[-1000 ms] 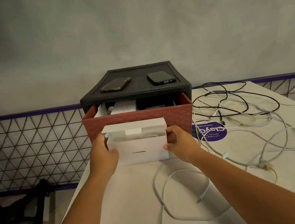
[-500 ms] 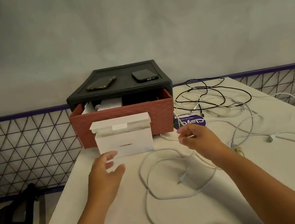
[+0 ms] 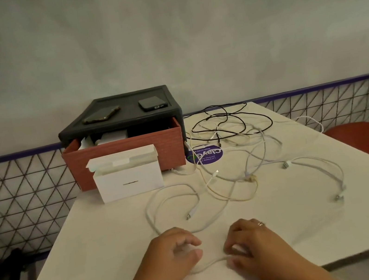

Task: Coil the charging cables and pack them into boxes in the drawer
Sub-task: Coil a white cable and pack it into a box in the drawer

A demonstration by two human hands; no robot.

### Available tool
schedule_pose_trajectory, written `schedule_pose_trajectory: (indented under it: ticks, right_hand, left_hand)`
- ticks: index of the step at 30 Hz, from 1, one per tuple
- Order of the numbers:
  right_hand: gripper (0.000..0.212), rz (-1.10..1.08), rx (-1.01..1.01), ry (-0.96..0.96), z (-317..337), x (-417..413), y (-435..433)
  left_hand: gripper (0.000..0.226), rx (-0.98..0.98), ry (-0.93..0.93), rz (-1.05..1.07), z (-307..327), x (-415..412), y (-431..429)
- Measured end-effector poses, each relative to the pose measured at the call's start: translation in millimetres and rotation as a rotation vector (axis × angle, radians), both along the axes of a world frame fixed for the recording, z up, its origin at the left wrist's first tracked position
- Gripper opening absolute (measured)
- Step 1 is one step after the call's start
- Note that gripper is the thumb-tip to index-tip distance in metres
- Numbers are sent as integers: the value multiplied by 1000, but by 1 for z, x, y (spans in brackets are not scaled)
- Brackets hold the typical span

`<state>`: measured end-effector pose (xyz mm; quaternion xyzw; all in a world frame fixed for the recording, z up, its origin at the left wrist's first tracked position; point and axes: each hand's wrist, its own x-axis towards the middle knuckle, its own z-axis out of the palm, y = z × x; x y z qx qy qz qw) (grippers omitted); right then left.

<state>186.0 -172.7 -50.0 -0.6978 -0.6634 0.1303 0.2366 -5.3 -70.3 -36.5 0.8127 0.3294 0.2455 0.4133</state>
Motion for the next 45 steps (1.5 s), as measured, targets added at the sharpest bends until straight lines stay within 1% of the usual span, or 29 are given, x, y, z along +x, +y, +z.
schedule_pose_trajectory:
  ticks: [2,4,5,7,9,11,12,15,18,22,24,25,27,30,32,34,36,38,40,41,42,45]
  right_hand:
    - [20,-17,59,-63,-4,-1,-1]
    - [18,-24,148,-110,-4,-1,-3]
    - [16,-44,160,-120,-2,-1,-6]
    - [10,-91,150,-74,4,2,-12]
    - [17,-169,222,-5,12,9,-18]
    - [19,-261,314,48,20,18,-22]
    - [19,-307,366,78,24,25,-24]
    - [17,-452,502,138,40,48,-32]
    - [16,-553,563,154,52,71,-43]
    - [10,-638,528,152,58,94,-59]
    - [7,-680,516,78,57,106,-66]
    - [8,-709,496,21,55,114,-69]
    - [14,-787,411,-57,51,128,-75]
    - [16,-899,238,-63,44,146,-82]
    - [14,-903,175,-10,40,153,-84]
    - [12,-910,135,34,35,157,-85]
    - [10,-946,145,56,30,160,-86]
    - [9,-1002,182,114,29,165,-90]
    - [21,-1060,238,248,30,172,-96]
    - [26,-1092,277,343,31,175,-100]
    - [27,-1117,324,449,32,178,-105]
    - [15,-1144,463,753,35,182,-114]
  left_hand:
    - [5,-30,31,-2,-2,4,-8]
    - [18,3,71,3,-4,5,-13]
    - [22,39,86,8,-7,5,-13]
    - [25,99,130,2,-6,3,-13]
    - [25,127,159,-13,-4,0,-14]
    - [16,148,185,-25,-2,-2,-14]
    - [16,167,202,-20,-1,-3,-14]
    - [31,218,226,33,-7,-5,-7]
    - [31,227,220,114,-10,-9,0]
    - [26,254,197,179,-15,-12,7]
    - [21,268,186,216,-16,-12,9]
    - [23,268,173,235,-17,-12,10]
    - [28,252,115,289,-16,-13,10]
    - [25,167,7,391,-14,-13,12]
    - [28,68,-51,452,-13,-10,12]
    - [40,-18,-78,488,-9,-7,12]
    - [57,-73,-89,515,-7,-7,13]
    - [62,-128,-105,571,-3,-10,17]
    - [61,-197,-142,597,0,-16,22]
    - [59,-227,-165,601,1,-19,23]
    - [55,-240,-192,608,1,-22,24]
    - [27,-317,-349,626,2,-29,30]
